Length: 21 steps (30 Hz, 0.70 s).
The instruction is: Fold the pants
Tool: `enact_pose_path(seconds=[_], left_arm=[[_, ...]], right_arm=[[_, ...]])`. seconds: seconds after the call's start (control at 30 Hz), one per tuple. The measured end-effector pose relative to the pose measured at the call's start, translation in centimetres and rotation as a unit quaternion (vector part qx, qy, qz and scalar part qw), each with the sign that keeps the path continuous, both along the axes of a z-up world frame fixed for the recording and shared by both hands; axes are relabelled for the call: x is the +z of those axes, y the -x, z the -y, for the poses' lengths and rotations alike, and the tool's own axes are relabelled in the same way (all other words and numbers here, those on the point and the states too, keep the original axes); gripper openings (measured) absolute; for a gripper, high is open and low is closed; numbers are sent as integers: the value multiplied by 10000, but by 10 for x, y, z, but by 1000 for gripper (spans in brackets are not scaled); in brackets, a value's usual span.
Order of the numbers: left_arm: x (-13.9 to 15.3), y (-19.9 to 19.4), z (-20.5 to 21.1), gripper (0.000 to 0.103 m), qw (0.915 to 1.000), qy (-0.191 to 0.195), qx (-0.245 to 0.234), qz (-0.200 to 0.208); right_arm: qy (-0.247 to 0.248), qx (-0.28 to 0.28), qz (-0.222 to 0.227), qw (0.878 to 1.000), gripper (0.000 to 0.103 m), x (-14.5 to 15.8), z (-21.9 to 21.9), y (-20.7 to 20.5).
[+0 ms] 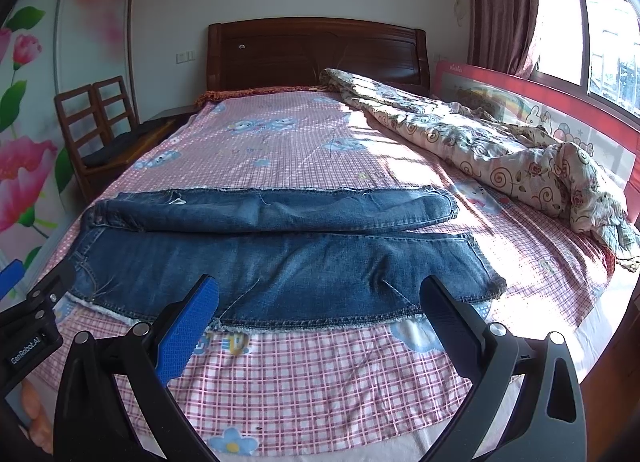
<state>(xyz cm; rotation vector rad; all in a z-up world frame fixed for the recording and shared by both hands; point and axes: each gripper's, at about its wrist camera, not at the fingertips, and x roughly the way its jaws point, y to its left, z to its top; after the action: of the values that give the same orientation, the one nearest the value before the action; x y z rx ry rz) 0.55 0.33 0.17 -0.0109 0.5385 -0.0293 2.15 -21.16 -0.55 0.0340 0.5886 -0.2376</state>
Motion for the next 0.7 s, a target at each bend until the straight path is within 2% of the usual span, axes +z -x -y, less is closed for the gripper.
enact_pose_path(seconds=[0.2, 0.37, 0.6, 0.7], left_arm=[[-2, -2, -2, 101, 10000, 18, 1, -44], [-7, -18, -9, 101, 9993, 61, -177, -322], [-2, -84, -45, 101, 9963, -51, -362, -780], [1, -133, -71, 101, 9911, 214, -534, -1204]], right_arm=[[-33, 2, -56, 10000, 100, -3, 1, 0], [-1, 131, -308, 9994, 100, -8, 5, -11], [-205, 374, -774, 9961, 100, -20, 20, -39], [-391, 516, -964, 9932, 100, -22, 28, -58]])
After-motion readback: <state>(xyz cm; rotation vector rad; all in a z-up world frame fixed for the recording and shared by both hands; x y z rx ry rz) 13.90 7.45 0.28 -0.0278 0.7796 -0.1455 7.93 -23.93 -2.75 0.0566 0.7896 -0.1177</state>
